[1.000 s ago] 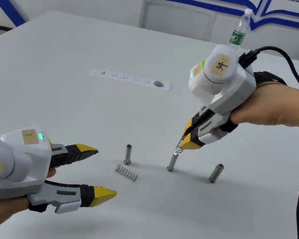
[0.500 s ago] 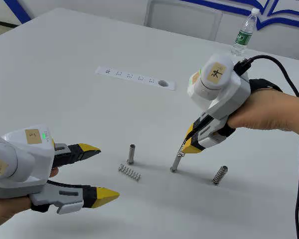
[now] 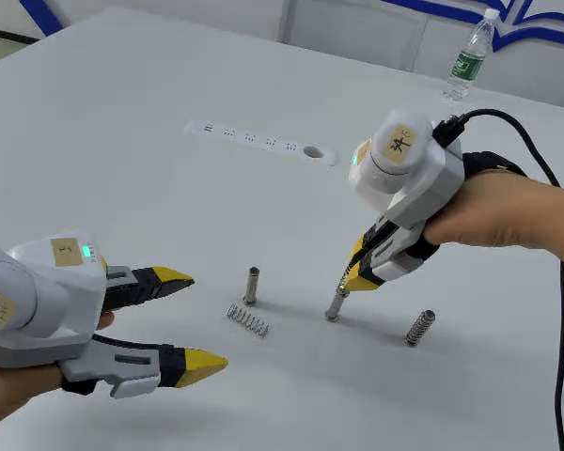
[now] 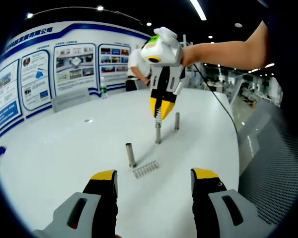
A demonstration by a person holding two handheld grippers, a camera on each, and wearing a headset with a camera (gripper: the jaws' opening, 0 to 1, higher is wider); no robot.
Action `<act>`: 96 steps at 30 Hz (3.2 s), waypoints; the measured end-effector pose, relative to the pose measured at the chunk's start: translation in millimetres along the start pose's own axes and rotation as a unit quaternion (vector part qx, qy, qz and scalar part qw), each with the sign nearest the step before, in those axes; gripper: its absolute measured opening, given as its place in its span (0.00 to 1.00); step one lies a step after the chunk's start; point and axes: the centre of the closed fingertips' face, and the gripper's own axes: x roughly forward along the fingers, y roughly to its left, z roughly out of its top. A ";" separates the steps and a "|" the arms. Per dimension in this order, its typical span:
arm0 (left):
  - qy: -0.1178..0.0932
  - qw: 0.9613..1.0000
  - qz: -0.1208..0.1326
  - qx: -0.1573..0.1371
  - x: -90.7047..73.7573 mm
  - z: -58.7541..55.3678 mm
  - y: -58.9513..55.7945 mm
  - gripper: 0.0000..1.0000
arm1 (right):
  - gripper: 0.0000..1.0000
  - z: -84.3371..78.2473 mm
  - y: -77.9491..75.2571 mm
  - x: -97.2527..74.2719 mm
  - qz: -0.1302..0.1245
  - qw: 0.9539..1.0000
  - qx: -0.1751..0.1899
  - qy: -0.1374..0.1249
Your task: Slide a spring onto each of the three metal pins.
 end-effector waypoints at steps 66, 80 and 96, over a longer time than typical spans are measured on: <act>0.006 1.000 0.006 0.010 -7.1 2.0 -1.9 0.61 | 0.18 53.1 42.8 46.8 0.016 0.999 0.011 -0.048; 0.009 1.000 0.004 0.004 -4.2 -1.5 -2.5 0.60 | 0.17 54.7 46.9 79.4 0.019 0.997 0.052 -0.048; 0.011 1.000 0.005 0.003 -4.6 -4.4 -2.3 0.60 | 0.12 52.4 46.5 91.0 0.009 0.998 0.052 -0.034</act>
